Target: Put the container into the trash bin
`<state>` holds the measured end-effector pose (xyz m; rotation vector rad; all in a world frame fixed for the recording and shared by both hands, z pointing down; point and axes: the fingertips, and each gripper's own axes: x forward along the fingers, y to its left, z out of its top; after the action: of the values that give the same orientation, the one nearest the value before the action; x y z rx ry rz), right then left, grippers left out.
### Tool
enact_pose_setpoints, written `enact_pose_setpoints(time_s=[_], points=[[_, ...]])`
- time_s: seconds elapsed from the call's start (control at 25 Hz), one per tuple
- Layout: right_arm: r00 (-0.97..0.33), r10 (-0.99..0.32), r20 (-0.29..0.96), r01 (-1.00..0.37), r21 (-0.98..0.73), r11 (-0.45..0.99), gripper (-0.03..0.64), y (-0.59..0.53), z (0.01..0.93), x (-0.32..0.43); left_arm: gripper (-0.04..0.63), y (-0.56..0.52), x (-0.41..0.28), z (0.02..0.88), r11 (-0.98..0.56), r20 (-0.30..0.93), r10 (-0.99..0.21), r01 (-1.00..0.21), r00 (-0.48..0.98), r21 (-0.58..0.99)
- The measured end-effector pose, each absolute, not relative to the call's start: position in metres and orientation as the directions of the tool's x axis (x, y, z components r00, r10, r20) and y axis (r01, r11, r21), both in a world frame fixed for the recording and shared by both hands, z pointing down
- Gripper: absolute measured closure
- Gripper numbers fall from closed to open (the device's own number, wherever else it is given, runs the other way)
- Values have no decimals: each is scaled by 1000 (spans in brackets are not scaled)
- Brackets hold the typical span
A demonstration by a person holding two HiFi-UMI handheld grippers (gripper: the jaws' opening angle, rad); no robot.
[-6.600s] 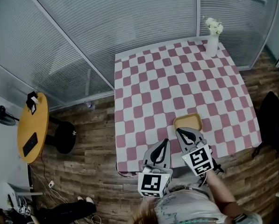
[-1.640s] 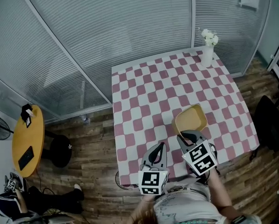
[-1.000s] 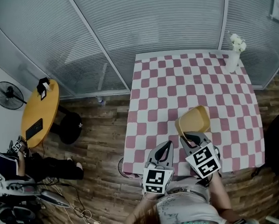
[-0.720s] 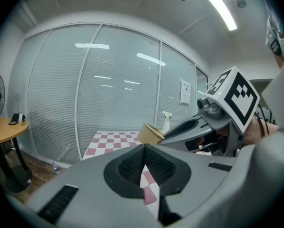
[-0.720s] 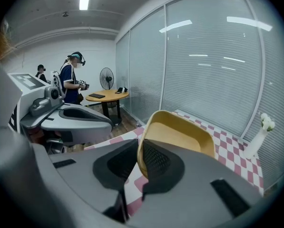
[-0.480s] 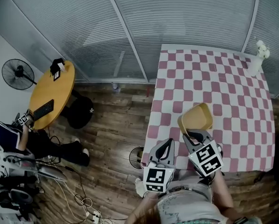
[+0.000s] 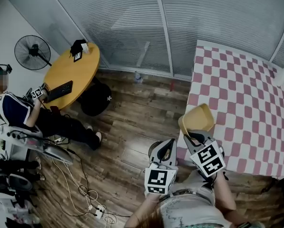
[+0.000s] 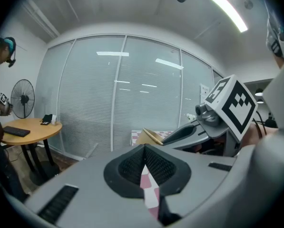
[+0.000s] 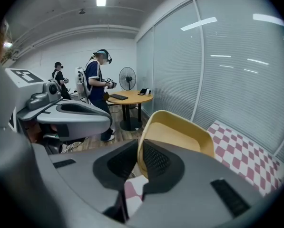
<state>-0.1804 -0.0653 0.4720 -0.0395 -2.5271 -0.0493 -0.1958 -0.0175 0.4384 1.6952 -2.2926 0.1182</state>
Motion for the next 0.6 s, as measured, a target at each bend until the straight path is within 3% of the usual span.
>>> enact_pose_setpoints(time_s=[0.6], points=[[-796,212,567,272,23,962,591,67,484,-260,589,102,-264,443,489,257,-854,-867,-453,98]])
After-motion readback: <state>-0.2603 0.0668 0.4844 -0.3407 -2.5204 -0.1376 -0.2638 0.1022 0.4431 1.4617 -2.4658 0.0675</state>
